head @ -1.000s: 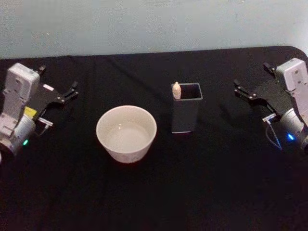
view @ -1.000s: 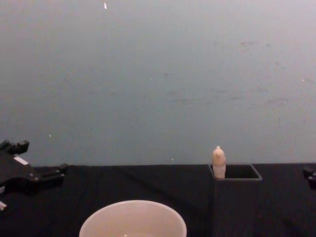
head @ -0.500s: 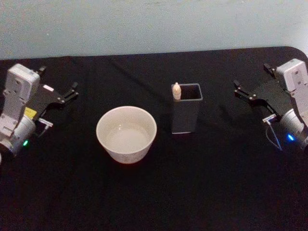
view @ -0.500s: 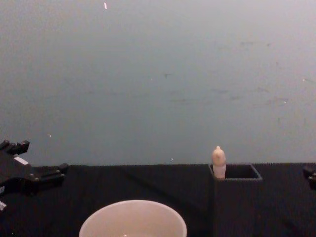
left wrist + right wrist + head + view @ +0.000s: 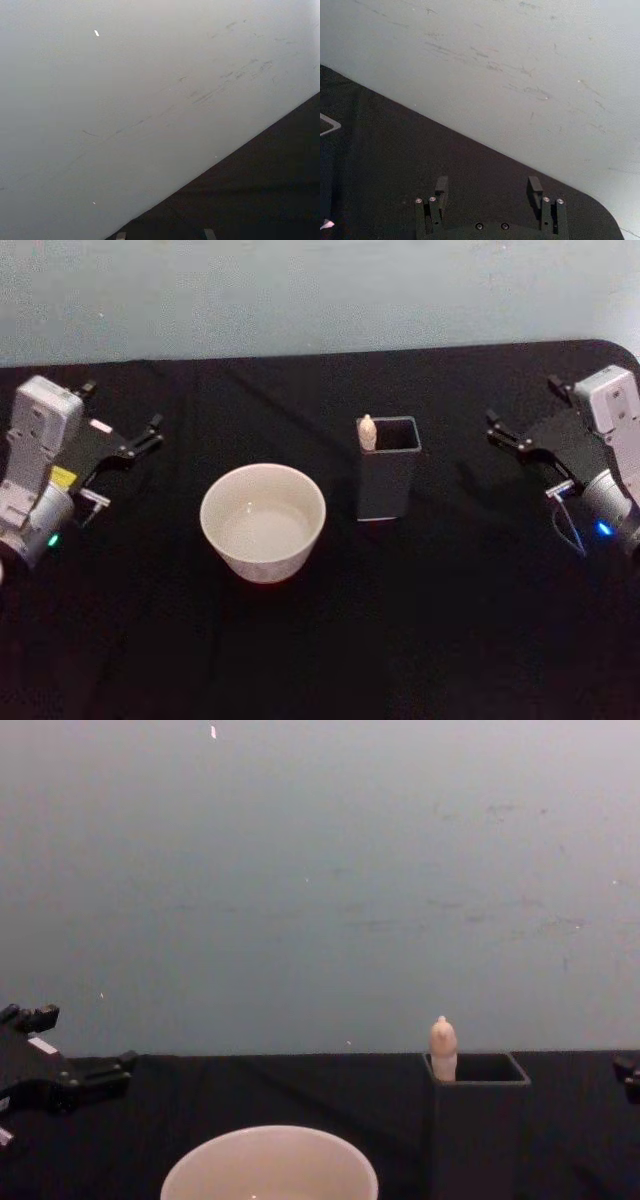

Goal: Pick up the stirring spoon with one hand, stir inside the cup, then place it back in its original position.

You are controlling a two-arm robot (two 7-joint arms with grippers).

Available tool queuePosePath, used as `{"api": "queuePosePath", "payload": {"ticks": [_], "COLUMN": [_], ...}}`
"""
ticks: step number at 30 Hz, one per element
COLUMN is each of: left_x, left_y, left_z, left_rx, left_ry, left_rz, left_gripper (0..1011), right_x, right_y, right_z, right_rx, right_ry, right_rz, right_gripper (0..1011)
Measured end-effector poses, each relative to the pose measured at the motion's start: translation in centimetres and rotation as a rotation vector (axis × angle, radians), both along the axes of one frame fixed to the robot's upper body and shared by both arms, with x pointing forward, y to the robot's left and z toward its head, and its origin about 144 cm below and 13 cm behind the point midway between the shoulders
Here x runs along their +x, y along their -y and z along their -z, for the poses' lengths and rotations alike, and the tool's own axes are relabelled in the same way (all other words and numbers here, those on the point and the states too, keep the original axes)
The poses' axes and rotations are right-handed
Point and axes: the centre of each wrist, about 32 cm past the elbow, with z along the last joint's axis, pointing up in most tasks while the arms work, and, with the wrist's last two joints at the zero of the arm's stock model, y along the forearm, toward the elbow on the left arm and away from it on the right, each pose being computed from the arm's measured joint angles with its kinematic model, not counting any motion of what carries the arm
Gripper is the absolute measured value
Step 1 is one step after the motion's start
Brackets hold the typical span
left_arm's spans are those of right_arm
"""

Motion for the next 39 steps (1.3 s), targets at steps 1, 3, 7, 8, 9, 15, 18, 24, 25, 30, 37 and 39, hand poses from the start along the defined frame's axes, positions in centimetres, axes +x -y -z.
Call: {"api": "queuePosePath", "payload": {"ticks": [1, 3, 7, 8, 9, 15, 18, 24, 25, 30, 37, 39], "left_x": [0.0, 0.0, 0.0, 0.0, 0.0, 0.0, 0.0, 0.0, 0.0, 0.0, 0.0, 0.0], "left_y": [0.0, 0.0, 0.0, 0.0, 0.0, 0.0, 0.0, 0.0, 0.0, 0.0, 0.0, 0.0], "left_z": [0.0, 0.0, 0.0, 0.0, 0.0, 0.0, 0.0, 0.0, 0.0, 0.0, 0.0, 0.0], "left_rx": [0.000, 0.000, 0.000, 0.000, 0.000, 0.000, 0.000, 0.000, 0.000, 0.000, 0.000, 0.000], "left_ry": [0.000, 0.000, 0.000, 0.000, 0.000, 0.000, 0.000, 0.000, 0.000, 0.000, 0.000, 0.000], "left_rz": [0.000, 0.000, 0.000, 0.000, 0.000, 0.000, 0.000, 0.000, 0.000, 0.000, 0.000, 0.000], "left_gripper": [1001, 1001, 1001, 1001, 1001, 1001, 1001, 1002, 1001, 1001, 1001, 1001], "right_x": [0.0, 0.0, -0.1, -0.2, -0.3, -0.8, -1.3, -2.1, -2.4, -3.1, -3.9, -4.1], "right_y": [0.0, 0.0, 0.0, 0.0, 0.1, 0.0, -0.1, 0.0, 0.0, -0.3, -0.9, -1.2], "right_z": [0.0, 0.0, -0.2, -0.4, -0.7, -2.3, -3.8, -5.6, -6.0, -6.8, -6.8, -6.7], "right_rx": [0.000, 0.000, 0.005, 0.007, 0.015, 0.059, 0.101, 0.137, 0.146, 0.161, 0.159, 0.157], "right_ry": [0.000, 0.000, 0.002, 0.002, 0.000, -0.017, -0.040, -0.098, -0.120, -0.181, -0.237, -0.248], "right_rz": [0.000, 0.000, -0.009, -0.013, -0.020, -0.057, -0.104, -0.197, -0.229, -0.325, -0.407, -0.421], "right_gripper": [1002, 1002, 1002, 1002, 1002, 1002, 1002, 1002, 1002, 1002, 1002, 1002]}}
